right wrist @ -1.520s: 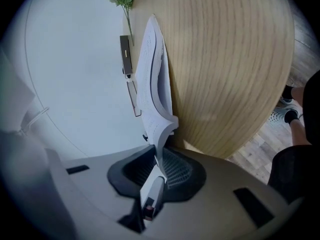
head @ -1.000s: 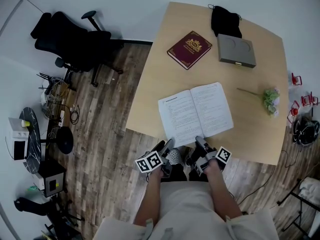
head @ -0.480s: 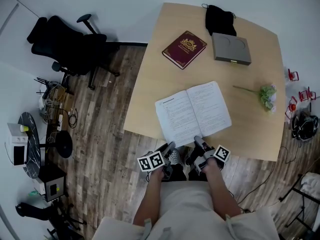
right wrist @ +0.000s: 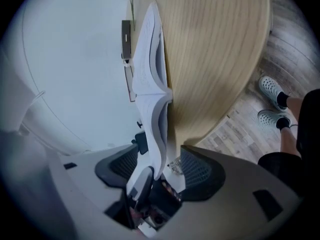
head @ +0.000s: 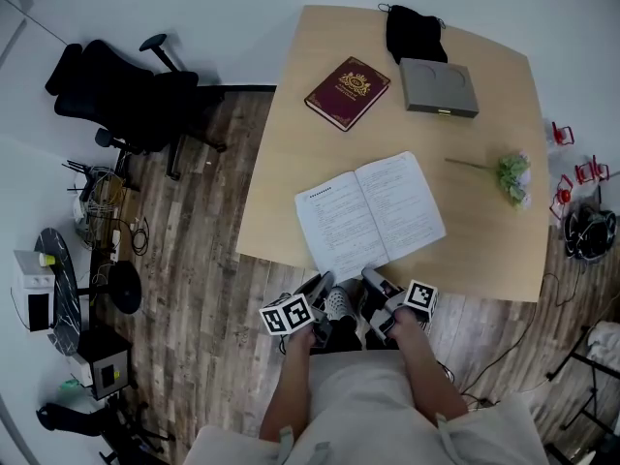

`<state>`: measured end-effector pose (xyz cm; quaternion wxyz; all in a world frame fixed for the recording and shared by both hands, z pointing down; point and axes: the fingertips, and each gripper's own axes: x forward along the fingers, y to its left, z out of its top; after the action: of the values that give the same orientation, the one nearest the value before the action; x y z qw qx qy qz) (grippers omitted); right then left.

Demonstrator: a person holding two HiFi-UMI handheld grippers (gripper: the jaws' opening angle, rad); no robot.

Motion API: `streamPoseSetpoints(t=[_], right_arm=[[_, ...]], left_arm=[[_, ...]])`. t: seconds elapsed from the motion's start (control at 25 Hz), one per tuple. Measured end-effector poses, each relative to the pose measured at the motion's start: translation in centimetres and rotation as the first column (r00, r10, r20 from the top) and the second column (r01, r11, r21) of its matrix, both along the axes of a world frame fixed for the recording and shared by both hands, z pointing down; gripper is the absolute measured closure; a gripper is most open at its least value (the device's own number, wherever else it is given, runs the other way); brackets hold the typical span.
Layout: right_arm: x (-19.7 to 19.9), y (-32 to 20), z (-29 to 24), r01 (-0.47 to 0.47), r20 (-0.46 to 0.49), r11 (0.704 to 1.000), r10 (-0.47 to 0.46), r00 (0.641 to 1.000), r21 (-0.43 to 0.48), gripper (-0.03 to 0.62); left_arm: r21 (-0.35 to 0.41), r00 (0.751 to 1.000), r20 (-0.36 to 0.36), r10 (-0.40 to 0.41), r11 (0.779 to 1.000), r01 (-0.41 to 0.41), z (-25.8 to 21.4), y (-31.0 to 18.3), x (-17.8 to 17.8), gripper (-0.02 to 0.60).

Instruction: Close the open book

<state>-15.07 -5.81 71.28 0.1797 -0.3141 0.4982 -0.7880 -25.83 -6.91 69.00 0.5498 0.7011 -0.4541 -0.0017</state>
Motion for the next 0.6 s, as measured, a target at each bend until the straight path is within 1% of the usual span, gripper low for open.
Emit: streamPoseSetpoints(t=[0.08, 0.16, 0.36, 0.48, 0.6], right_arm=[[-1.5, 0.4, -0.3, 0.033, 0.035, 0.999, -0.033, 0.999, 0.004, 0.259], [-2.6, 0.3, -0.4, 0.029, 0.064, 1.0, -0.029, 0.998, 0.008, 0.255], [-4.5, -1.1, -0.7, -0.039, 0.136, 0.999, 0.04, 0.99, -0.013, 0.26], [-5.6, -1.9, -1.1, -0.062, 0.18, 0.998, 0.062, 0.982, -0.008, 0.293], [-6.6, -2.9, -1.6, -0.087, 0.214, 0.996, 0.083, 0.973, 0.009, 0.295]], left_arm=[[0.011, 1.0, -0.011, 0.0, 1.0, 0.0, -0.5, -0.1, 0.1, 0.511], [0.019, 1.0, -0.019, -0.001, 1.0, 0.001, -1.1, -0.1, 0.3, 0.511], [0.037, 1.0, -0.03, 0.003, 0.999, -0.002, -2.3, -0.2, 0.6, 0.511], [0.055, 0.999, -0.037, 0.014, 0.998, -0.012, -3.0, -0.2, 0.9, 0.511], [0.073, 0.999, -0.039, 0.025, 0.997, -0.022, -3.7, -0.4, 1.2, 0.515]])
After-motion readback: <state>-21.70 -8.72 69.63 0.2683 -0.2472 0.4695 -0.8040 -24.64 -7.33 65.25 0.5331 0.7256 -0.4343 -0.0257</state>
